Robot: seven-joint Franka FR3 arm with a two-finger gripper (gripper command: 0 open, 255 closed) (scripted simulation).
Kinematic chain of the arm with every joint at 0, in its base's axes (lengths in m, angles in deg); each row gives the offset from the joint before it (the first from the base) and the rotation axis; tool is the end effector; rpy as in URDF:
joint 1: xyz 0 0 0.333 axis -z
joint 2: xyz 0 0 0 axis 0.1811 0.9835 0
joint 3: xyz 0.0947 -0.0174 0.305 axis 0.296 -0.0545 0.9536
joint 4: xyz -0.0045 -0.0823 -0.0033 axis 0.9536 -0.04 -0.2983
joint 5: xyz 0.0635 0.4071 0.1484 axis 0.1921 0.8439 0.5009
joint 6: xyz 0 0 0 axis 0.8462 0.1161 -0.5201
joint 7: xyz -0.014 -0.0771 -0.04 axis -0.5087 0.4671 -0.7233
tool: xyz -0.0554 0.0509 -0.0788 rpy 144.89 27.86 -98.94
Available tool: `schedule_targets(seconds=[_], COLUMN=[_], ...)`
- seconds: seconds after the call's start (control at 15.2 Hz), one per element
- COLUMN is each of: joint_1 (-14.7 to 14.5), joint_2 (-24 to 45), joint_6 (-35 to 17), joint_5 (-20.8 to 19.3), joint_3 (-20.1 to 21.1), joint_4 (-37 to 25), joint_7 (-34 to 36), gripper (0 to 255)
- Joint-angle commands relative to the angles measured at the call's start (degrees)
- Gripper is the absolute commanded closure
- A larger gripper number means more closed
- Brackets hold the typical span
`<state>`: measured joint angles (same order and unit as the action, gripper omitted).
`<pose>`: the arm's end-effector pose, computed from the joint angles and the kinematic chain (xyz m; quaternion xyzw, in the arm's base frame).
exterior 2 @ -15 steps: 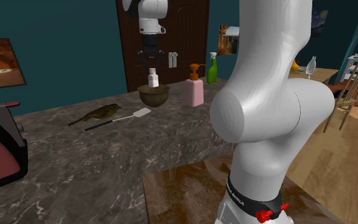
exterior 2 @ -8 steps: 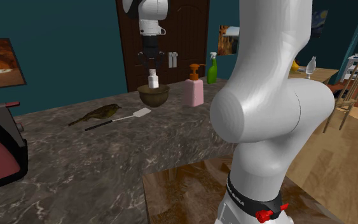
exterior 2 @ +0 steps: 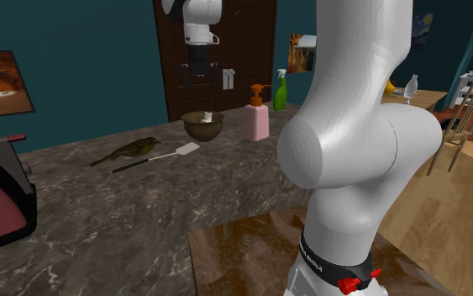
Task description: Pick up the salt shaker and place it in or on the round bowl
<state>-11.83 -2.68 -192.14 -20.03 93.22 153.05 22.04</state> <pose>0.6696 0.1302 0.4652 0.9977 -0.0673 -0.0070 0.0053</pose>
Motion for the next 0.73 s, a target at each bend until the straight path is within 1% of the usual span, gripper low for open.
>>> schedule_targets(seconds=[0.0,0.13,0.66], joint_1=[-0.1,-0.2,-0.2], joint_2=[-0.2,-0.1,-0.1], joint_6=[2.9,6.3,6.3], joint_5=[0.1,0.1,0.1], joint_3=[0.1,0.1,0.1], joint_4=[-2.7,-6.2,-6.2], joint_7=[0.1,0.0,0.0], gripper=[0,0,0])
